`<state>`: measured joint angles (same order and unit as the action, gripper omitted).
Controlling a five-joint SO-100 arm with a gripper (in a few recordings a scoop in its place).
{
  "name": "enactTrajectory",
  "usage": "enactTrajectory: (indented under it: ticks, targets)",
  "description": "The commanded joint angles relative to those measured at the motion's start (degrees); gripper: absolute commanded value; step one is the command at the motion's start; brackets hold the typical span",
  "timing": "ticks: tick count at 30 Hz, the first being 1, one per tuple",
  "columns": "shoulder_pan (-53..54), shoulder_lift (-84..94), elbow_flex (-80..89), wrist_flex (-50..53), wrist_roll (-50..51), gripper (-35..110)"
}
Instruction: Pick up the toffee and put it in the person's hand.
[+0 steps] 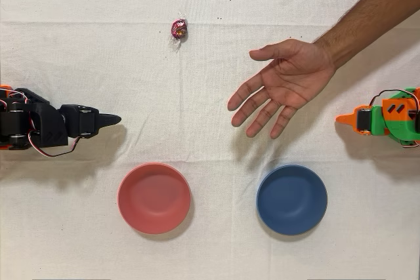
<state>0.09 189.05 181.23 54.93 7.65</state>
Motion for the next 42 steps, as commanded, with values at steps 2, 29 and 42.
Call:
enactTrajectory:
  ticks: [2,29,42]
  targets:
    - [-0.1,4.0,1.0,-1.0,-1.1,0]
    - [-0.1,4.0,-1.2,-1.0,-0.4,0]
    - [0.2,3.6,-5.9,-0.4,-0.1,0]
